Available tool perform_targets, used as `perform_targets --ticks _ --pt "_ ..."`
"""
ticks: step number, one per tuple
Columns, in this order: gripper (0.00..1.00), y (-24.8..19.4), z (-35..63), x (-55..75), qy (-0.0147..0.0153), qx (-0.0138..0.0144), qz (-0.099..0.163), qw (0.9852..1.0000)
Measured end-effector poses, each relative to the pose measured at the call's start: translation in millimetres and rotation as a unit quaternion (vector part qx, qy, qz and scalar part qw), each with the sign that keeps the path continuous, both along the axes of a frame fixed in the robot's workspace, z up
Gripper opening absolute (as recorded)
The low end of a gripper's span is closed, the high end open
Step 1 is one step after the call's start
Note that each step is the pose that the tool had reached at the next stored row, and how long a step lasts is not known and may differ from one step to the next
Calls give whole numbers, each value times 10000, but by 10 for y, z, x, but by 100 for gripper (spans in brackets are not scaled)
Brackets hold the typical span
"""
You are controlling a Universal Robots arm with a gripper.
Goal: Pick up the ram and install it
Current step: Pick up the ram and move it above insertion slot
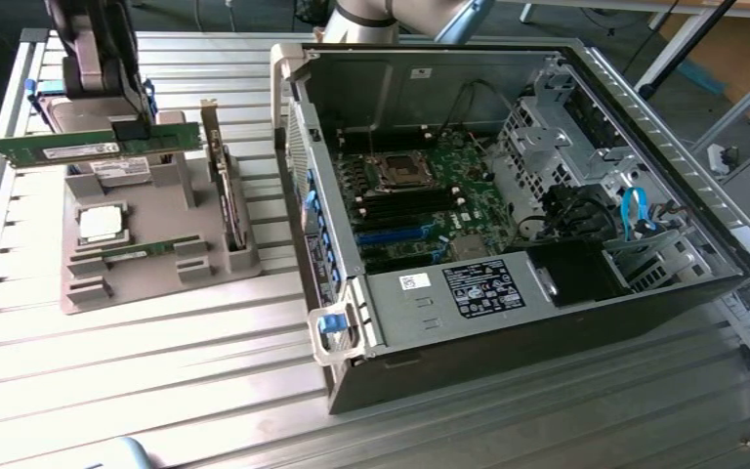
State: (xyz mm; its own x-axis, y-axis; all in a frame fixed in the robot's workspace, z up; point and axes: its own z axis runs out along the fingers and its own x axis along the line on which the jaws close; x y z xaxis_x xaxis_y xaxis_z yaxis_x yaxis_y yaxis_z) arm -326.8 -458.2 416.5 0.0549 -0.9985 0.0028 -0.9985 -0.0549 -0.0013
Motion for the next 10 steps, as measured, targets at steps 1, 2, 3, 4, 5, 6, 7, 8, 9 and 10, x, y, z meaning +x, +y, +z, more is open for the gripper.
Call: perform_targets --ticks 1,2,3,4,5,6,7,8,9,10 --pt "12 0 0 22 0 0 0 10000" --pt "12 0 0 43 0 0 0 10000" --pt "12 0 1 67 0 -1 0 10000" --pt "12 0 0 92 0 0 -1 10000" --pt "12 0 0 115 0 0 0 10000" --pt "12 -1 0 138 0 0 0 10000" --pt "12 -1 0 159 0 0 0 10000" --pt "12 -1 0 185 0 0 1 10000" --pt "12 -1 0 208 0 0 0 10000" --pt "12 -1 0 228 0 0 0 10000"
